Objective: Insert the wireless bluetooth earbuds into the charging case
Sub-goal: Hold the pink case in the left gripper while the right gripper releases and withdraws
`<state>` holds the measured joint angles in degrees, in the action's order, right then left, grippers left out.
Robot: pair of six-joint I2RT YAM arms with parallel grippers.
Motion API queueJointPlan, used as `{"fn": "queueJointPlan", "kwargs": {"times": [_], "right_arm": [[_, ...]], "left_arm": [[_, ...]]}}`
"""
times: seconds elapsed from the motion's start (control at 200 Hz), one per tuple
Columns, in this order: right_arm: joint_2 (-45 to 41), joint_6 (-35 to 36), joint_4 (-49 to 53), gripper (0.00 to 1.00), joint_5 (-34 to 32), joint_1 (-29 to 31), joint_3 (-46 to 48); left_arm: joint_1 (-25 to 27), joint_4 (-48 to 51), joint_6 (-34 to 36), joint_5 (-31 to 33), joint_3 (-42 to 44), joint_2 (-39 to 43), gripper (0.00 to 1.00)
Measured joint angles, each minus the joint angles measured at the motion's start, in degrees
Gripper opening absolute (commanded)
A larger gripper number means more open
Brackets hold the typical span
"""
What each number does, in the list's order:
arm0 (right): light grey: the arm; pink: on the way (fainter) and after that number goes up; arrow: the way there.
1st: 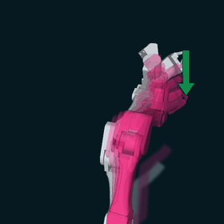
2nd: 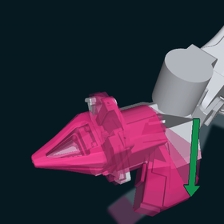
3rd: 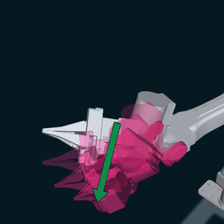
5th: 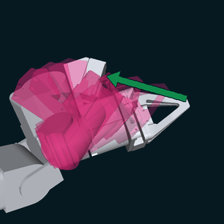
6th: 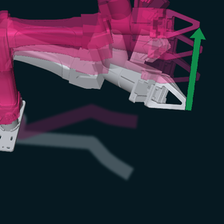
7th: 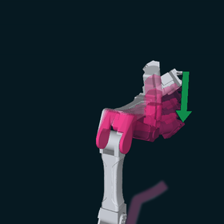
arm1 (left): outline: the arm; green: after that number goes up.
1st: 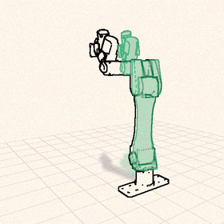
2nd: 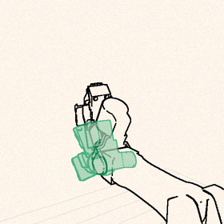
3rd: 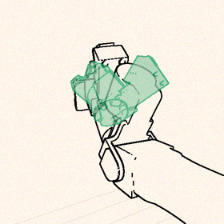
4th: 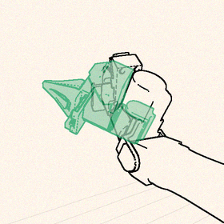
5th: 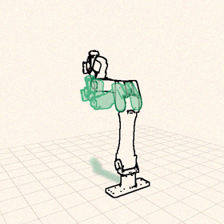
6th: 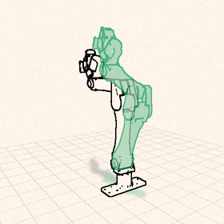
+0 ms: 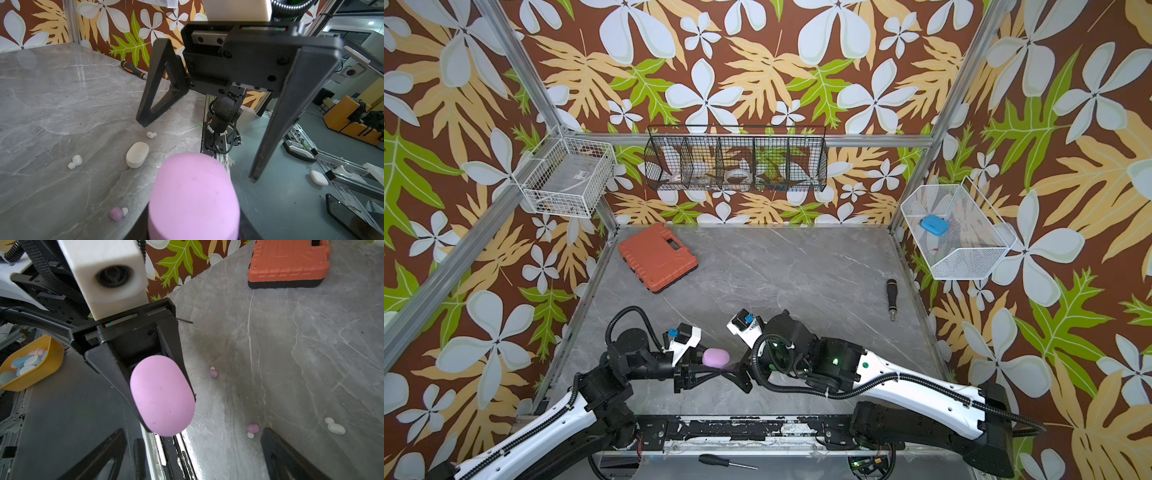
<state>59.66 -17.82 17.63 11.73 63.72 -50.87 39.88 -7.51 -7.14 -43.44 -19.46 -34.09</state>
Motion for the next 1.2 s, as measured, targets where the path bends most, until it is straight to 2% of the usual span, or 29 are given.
{"fn": "queueJointPlan", "kwargs": {"times": [1.201], "right_arm": [[0.9,1.5,1.1,0.99,-4.7,0.2,-2.1]], "left_arm": [[-0.1,-1.9,-0.1,-1.7,1.3,1.0,0.00]]}}
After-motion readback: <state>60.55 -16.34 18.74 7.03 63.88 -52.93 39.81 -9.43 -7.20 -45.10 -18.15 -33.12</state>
